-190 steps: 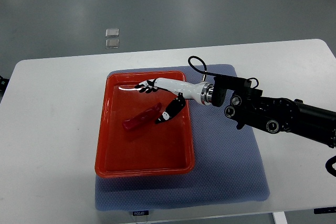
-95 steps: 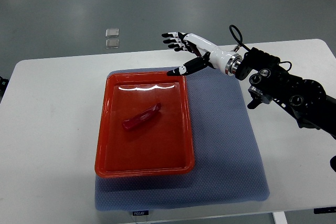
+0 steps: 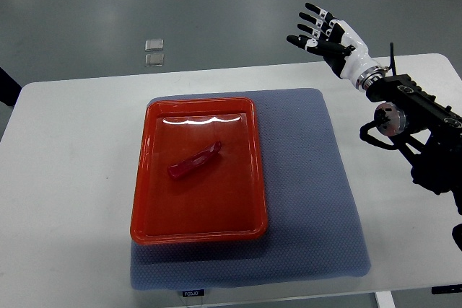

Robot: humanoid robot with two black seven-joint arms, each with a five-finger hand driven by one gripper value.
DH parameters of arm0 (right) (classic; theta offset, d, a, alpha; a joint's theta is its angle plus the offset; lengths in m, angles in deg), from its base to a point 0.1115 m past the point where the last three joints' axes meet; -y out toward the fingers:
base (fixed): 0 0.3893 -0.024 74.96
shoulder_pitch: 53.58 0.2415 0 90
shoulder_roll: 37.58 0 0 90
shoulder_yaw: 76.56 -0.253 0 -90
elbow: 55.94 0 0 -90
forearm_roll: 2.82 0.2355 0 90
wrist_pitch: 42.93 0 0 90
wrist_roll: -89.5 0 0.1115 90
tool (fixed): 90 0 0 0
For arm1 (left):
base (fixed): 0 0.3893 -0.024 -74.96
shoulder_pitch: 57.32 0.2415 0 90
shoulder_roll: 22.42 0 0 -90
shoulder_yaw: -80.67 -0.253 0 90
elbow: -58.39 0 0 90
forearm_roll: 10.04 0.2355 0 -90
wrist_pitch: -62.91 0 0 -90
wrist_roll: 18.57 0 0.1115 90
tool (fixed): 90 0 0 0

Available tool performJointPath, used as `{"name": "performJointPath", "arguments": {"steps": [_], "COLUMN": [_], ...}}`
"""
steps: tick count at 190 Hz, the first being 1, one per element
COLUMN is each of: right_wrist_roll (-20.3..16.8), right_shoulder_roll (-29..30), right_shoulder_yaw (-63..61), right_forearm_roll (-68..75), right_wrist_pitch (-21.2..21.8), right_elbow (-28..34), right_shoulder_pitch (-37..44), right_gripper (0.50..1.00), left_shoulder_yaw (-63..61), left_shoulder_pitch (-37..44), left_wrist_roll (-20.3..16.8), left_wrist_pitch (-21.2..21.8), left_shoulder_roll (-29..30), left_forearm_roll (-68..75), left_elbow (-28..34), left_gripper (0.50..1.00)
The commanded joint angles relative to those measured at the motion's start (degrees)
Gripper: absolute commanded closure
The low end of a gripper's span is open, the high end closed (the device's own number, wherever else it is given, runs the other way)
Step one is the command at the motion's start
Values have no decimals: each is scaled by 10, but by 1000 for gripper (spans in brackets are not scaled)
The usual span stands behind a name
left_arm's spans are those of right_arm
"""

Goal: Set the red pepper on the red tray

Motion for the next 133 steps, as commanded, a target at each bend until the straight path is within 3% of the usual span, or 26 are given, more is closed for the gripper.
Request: {"name": "performJointPath", "arguments": {"steps": [1, 51, 69, 98, 133], "right_wrist_roll": [0, 0, 2, 35, 36], "right_shoulder_roll": [1, 5, 6, 5, 10], "right_shoulder_yaw": [-14, -20, -20, -18, -18], "right_forearm_roll": [47, 181, 191, 189, 190], "right_wrist_pitch": [-9, -12, -12, -12, -12], "right_elbow": [-9, -18, -21, -32, -45], "right_shoulder_pitch": [-8, -21, -21, -28, -45], "right_gripper": [599, 597, 597, 589, 589], "left_shoulder_yaw": [0, -1, -1, 0, 0], "left_shoulder_pitch": [0, 2, 0, 1, 0], "left_wrist_roll": [0, 0, 1, 0, 1], "left_wrist_pitch": [0, 0, 0, 0, 0], "left_shoulder_roll": [0, 0, 0, 0, 0], "left_forearm_roll": [0, 0, 0, 0, 0], "left_elbow": [0, 3, 0, 0, 0], "left_gripper": [500, 500, 500, 500, 500]}}
